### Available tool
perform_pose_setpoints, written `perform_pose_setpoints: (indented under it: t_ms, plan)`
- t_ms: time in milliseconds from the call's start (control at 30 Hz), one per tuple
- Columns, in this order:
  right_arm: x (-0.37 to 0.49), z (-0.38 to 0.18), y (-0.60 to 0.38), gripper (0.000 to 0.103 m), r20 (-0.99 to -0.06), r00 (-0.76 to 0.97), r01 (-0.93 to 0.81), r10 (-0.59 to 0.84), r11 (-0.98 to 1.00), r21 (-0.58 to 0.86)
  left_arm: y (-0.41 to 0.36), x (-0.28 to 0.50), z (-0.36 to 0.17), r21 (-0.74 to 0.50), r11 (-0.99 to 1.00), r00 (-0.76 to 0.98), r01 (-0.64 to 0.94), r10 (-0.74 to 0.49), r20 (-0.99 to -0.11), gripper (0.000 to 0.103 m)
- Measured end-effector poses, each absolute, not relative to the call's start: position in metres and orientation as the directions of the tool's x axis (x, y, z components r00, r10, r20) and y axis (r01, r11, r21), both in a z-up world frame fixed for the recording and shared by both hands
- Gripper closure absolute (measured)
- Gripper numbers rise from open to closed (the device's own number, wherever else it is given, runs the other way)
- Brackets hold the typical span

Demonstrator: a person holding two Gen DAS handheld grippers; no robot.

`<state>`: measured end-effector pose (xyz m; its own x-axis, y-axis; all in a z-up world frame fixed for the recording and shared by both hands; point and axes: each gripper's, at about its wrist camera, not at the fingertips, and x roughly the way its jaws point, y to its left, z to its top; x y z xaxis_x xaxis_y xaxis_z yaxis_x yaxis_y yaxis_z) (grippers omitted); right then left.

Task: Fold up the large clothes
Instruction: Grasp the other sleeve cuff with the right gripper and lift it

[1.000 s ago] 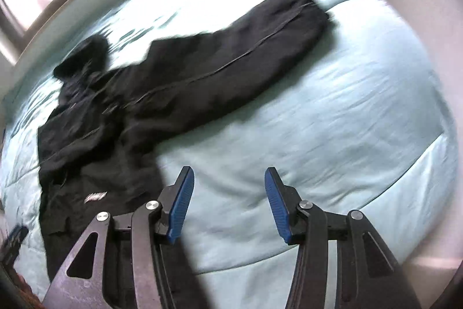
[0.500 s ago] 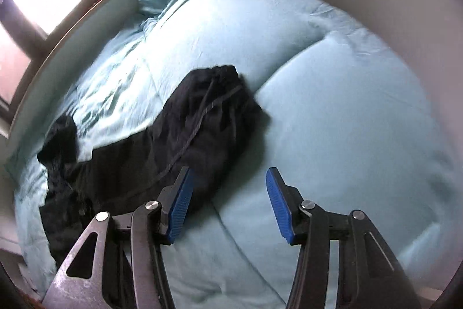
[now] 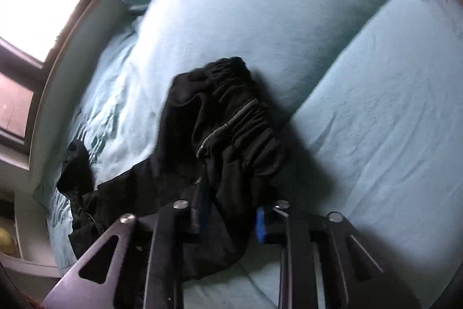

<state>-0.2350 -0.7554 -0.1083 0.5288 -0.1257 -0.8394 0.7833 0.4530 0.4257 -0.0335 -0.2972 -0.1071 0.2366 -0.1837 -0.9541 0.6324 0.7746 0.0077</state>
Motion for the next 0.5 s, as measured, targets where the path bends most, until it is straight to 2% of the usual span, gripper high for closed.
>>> perform_pose_setpoints:
  t_ms: [133,200,367,500]
  plan:
    - [-0.249,-0.061,-0.724,0.089,-0.815,0.505,0.806,-0.285,0.495,0.326,-0.339,-0.008,-0.125,-0.077,0.742,0.183,0.666,-0.262,-0.948,0.032]
    - [-0.259,-0.057,-0.722,0.089,-0.815,0.489,0.823,-0.31,0.475,0.313,-0.363,0.004,-0.144,-0.094,0.728,0.157,0.679,-0.27,-0.95,0.032]
    - [-0.255,-0.106,-0.734,0.089,-0.909,0.336,0.882,-0.247,0.42,0.213,-0.398,0.022,-0.208,-0.091,0.72,0.075,0.688,-0.194,-0.978,0.032]
    - [-0.24,-0.117,-0.731,0.089,-0.935,0.233,0.902,-0.267,0.418,0.105,-0.397,0.02,-0.204,-0.099,0.689,0.077,0.718,-0.22,-0.973,0.032]
